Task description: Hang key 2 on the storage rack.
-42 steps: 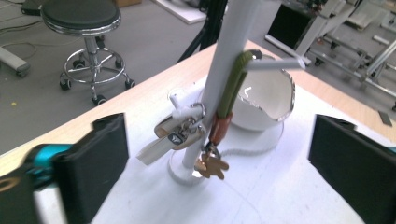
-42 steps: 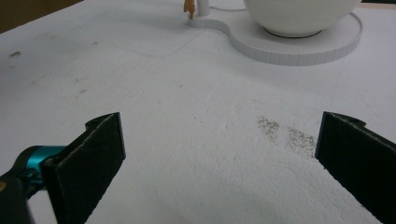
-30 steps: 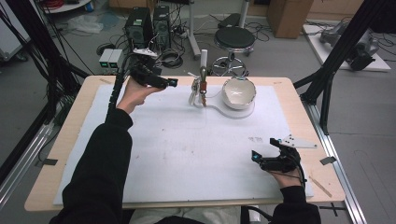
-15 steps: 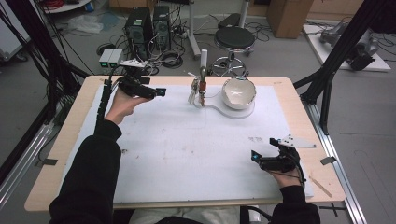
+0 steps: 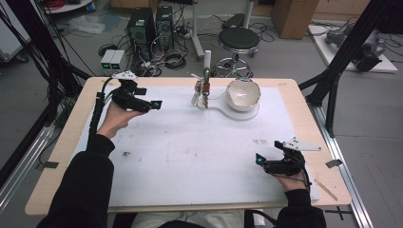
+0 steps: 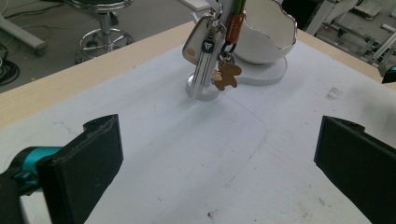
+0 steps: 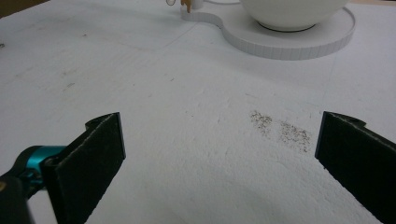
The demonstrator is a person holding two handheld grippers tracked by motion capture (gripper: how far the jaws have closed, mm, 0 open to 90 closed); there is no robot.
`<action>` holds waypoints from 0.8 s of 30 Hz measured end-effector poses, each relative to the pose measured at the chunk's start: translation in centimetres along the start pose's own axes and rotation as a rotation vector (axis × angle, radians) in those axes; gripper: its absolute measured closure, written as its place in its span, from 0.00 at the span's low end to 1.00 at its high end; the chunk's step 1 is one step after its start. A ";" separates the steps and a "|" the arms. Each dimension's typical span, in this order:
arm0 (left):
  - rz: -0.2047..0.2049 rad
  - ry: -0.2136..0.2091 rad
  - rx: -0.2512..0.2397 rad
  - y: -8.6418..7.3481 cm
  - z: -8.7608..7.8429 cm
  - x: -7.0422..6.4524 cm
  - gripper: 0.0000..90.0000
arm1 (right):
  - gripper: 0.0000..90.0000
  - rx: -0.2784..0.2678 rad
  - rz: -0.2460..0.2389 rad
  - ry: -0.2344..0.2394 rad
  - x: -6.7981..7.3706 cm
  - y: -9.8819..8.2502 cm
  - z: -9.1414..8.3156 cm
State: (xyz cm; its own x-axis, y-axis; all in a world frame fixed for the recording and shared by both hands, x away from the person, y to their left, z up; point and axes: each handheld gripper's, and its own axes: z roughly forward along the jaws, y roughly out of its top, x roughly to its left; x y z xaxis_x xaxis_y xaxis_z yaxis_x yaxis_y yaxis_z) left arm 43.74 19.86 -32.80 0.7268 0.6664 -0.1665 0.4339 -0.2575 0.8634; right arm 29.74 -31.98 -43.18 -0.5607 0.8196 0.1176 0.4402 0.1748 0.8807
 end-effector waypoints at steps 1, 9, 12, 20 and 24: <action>-0.001 0.002 0.001 -0.2 -0.2 -0.1 0.02 | 0.01 0.001 -0.001 -0.002 0.0 0.0 0.0; 0.005 0.009 0.001 -1.6 -1.6 -0.7 0.02 | 0.01 0.007 0.006 -0.005 0.0 -0.2 0.1; 0.019 -0.009 0.020 -2.1 -2.0 -1.4 0.02 | 0.01 0.010 0.012 -0.009 -0.2 -0.2 0.1; 0.043 -0.001 0.060 -4.3 -3.3 -2.5 0.02 | 0.01 0.009 0.009 -0.007 -0.1 -0.2 0.1; 0.020 0.014 0.052 -5.6 -4.0 -2.2 0.02 | 0.01 0.008 0.007 -0.007 -0.1 -0.2 0.2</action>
State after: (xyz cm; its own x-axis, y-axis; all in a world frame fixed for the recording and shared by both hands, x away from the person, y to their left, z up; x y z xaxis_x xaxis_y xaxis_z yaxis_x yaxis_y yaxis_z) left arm 37.53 22.66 -35.37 0.7285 0.6701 -0.1426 0.4466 -0.3066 0.8405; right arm 29.81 -32.00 -43.44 -0.5525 0.8248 0.1202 0.4497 0.1736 0.8761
